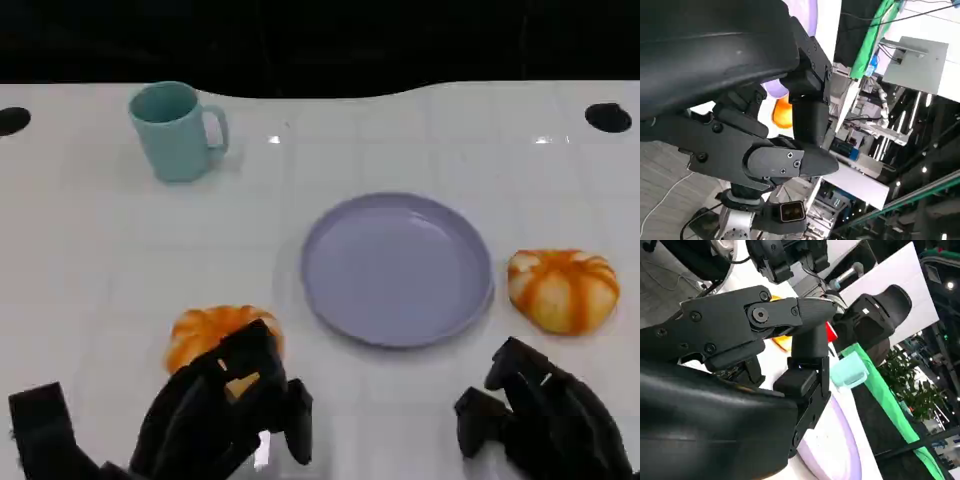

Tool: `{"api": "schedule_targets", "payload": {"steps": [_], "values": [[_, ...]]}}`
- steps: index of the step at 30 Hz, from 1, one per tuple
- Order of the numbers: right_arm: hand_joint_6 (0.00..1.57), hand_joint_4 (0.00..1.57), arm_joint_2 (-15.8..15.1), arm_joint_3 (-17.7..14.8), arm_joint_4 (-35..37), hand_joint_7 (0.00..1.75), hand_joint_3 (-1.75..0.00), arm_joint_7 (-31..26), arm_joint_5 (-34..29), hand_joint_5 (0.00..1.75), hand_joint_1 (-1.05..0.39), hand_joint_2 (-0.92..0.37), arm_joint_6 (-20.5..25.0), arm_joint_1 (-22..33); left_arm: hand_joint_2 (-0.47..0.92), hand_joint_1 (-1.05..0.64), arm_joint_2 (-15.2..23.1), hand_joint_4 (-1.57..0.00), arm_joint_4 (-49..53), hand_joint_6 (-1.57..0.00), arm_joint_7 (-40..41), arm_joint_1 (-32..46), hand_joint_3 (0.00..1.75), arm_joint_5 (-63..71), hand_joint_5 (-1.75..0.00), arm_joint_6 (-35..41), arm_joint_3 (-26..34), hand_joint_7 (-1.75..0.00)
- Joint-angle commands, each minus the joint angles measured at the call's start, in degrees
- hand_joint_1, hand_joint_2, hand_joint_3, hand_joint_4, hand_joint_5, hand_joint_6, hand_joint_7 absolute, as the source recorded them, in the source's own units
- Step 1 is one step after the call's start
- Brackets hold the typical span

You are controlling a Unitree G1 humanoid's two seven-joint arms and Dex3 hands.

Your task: Grasp the bread from the table and place it into the plate.

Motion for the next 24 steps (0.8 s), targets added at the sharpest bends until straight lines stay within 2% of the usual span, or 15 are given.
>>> {"api": "schedule_targets", "payload": {"steps": [1, 19, 21, 22, 24], "values": [[0.70, 0.79, -0.58, -0.26, -0.32, 1.38, -0.21, 0.05, 0.28, 1.66, -0.57, -0.92, 0.06, 0.28, 0.92, -0.68, 0.42, -0.86, -0.41, -0.59, -0.31, 0.21, 0.30, 0.17, -1.75, 0.03, 0.59, -1.75], [0.70, 0.79, -0.60, -0.18, -0.75, 1.38, -0.21, -0.20, 0.21, 1.66, -0.56, -0.92, 0.28, 0.45, 0.92, -0.66, 1.08, -0.84, -2.34, -0.57, 0.28, 0.39, 0.33, 1.21, -1.75, 0.07, 0.57, -1.73], [0.70, 0.79, -0.56, -0.06, -0.87, 1.38, -0.22, -0.23, 0.09, 1.65, -0.56, -0.92, 0.20, 0.53, 0.92, -0.69, 2.07, -0.68, -2.27, -0.50, -1.07, -0.26, 0.36, 2.48, -1.75, -2.12, 0.64, -1.58], [0.70, 0.79, -0.50, 0.00, -0.93, 1.38, -0.22, -0.32, -0.01, 1.66, -0.56, -0.92, 0.10, 0.57, 0.92, -0.70, 2.51, -0.60, -2.12, -0.48, -1.51, -0.59, 0.36, 3.18, -1.72, -3.37, 0.74, -1.43], [0.70, 0.79, -0.36, 0.08, -1.01, 1.38, -0.22, -0.55, -0.16, 1.66, -0.56, -0.92, -0.12, 0.66, 0.92, -0.71, 3.64, -0.54, -1.85, -0.47, -1.99, -1.25, 0.36, 5.17, -1.63, -6.49, 0.82, -1.22]]}}
